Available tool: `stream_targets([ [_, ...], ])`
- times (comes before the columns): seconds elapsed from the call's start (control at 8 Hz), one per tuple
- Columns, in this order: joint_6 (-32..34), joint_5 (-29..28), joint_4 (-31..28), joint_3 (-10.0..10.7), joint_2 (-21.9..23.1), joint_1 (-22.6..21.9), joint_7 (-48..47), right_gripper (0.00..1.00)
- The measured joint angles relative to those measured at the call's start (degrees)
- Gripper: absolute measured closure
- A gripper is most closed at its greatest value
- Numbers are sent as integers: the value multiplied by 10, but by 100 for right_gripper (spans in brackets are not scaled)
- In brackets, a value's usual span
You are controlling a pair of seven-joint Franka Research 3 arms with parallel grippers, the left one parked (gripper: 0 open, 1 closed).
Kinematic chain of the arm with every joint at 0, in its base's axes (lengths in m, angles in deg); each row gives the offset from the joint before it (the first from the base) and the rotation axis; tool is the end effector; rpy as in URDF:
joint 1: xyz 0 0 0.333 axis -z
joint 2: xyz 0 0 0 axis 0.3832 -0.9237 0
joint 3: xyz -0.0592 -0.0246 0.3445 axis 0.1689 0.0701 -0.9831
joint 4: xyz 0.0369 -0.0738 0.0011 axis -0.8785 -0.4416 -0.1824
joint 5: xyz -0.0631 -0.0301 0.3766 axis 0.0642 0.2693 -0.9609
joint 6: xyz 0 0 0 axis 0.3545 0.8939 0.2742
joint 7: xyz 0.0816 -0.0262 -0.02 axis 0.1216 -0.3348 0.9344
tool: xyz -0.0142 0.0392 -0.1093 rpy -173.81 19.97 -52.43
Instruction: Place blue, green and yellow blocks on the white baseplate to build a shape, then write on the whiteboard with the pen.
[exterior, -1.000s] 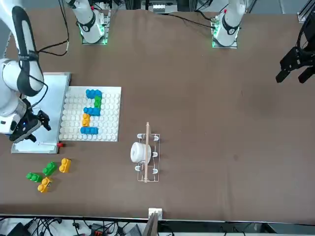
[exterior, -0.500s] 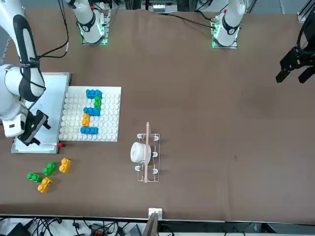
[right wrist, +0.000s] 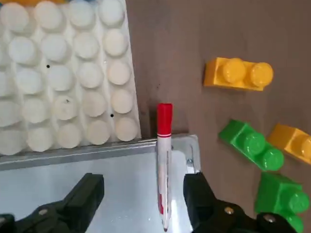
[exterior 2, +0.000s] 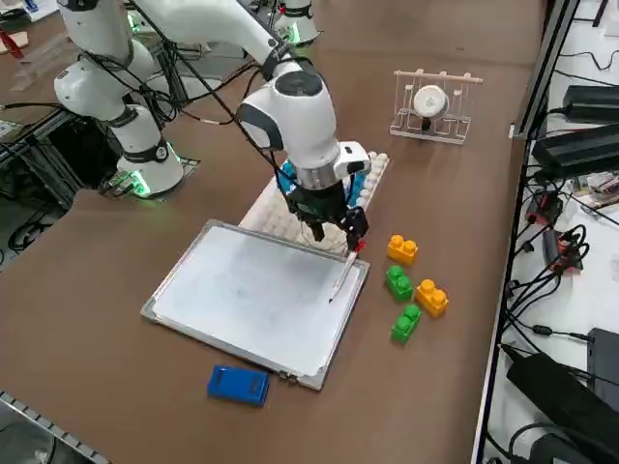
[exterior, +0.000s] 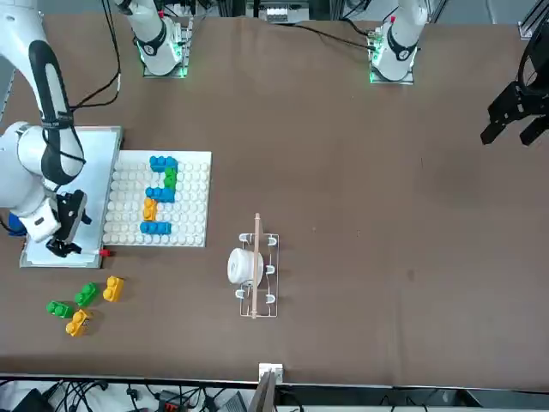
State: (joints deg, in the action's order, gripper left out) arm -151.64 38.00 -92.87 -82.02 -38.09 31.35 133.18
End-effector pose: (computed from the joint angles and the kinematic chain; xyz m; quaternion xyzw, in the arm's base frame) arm 0.6496 -0.1419 0.3034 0.7353 0.6751 0.0350 0.0490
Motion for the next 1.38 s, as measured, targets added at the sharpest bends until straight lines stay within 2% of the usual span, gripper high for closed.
stream_targets([
  [0.62,0,-1,71,-4,-67,12,21,0],
  [0.88,0,-1,86,-13,-82,12,21,0],
  [1.38,0,-1,91,-14,-93,13,29,0],
])
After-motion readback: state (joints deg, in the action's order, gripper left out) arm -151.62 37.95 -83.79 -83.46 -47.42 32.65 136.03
